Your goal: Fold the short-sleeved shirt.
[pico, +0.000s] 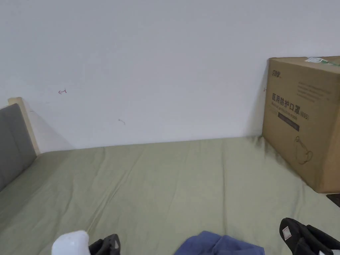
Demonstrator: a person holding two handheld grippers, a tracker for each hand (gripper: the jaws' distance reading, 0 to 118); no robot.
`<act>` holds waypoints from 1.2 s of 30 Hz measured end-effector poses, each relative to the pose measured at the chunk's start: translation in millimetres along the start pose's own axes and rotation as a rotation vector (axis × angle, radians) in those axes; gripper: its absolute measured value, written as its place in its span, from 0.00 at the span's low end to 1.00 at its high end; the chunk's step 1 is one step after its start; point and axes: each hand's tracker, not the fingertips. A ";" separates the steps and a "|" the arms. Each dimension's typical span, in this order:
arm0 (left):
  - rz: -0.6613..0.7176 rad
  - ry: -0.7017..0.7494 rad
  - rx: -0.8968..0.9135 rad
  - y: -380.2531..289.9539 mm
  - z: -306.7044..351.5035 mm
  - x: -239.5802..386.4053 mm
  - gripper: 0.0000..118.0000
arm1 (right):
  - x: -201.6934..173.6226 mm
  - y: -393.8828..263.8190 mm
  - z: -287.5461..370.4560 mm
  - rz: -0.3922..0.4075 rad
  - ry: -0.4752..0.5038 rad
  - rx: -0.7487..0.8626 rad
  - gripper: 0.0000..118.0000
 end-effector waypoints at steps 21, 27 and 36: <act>-0.192 0.190 -0.760 -111.3 -253.0 9.3 0.86 | 63.1 -28.7 -39.5 -0.062 -0.117 -0.161 0.00; 0.109 -0.208 -0.574 -66.1 -173.0 8.7 0.01 | 81.1 -36.4 -68.4 -0.147 0.034 -0.228 0.00; -0.018 -0.090 -0.339 -54.2 -122.1 -16.6 0.01 | 79.9 7.5 -228.6 -0.111 0.013 -0.608 1.00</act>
